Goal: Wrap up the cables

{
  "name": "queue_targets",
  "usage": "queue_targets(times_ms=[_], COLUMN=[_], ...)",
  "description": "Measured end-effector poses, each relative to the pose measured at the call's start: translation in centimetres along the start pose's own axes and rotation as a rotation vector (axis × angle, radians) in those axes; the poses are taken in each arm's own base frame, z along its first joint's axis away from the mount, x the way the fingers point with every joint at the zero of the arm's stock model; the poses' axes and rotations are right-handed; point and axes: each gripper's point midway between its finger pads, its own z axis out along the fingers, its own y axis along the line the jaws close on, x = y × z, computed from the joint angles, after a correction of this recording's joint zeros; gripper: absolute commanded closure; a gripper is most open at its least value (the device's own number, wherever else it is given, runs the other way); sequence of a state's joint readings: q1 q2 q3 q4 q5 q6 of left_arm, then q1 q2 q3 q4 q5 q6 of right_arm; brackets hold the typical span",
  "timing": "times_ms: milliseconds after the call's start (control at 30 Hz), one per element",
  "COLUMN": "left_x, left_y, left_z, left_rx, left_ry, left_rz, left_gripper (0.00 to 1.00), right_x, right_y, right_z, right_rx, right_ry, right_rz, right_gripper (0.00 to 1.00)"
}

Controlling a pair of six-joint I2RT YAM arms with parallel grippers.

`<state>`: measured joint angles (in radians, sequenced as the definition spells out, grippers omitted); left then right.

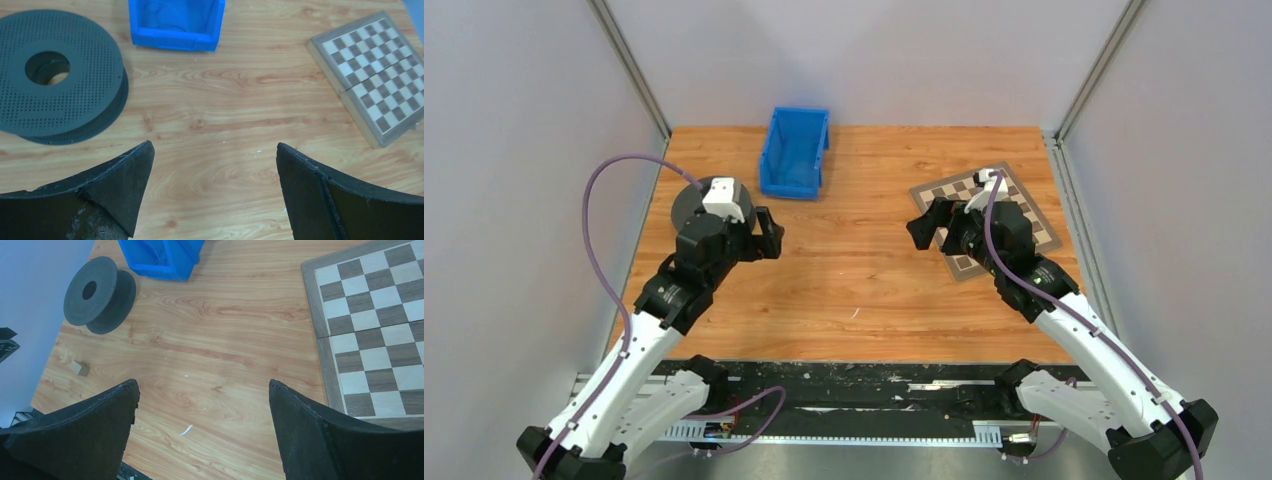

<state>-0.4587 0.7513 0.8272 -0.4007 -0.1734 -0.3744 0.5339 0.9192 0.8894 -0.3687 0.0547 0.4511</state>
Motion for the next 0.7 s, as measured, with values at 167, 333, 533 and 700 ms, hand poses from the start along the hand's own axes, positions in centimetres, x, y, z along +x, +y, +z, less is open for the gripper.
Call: queue_targets(times_ms=[167, 333, 533, 700], left_x=[1.4, 0.8, 4.1, 6.5], left_y=[0.8, 5.4, 11.7, 14.7], left_z=[1.7, 3.6, 4.6, 5.3], left_rx=[-0.054, -0.064, -0.145, -0.194], left_ry=[0.111, 0.11, 0.079, 0.01], left_rz=[-0.028, -0.364, -0.78, -0.975], left_gripper=[0.03, 0.08, 0.09, 0.12], right_x=[-0.3, -0.9, -1.7, -3.0], right_y=[0.1, -0.1, 0.0, 0.8], right_z=[-0.3, -1.2, -2.2, -4.1], right_rx=[-0.004, -0.011, -0.019, -0.067], right_ry=[-0.012, -0.056, -0.095, -0.169], right_rz=[-0.004, -0.03, -0.055, -0.057], right_gripper=[0.0, 0.0, 0.0, 0.0])
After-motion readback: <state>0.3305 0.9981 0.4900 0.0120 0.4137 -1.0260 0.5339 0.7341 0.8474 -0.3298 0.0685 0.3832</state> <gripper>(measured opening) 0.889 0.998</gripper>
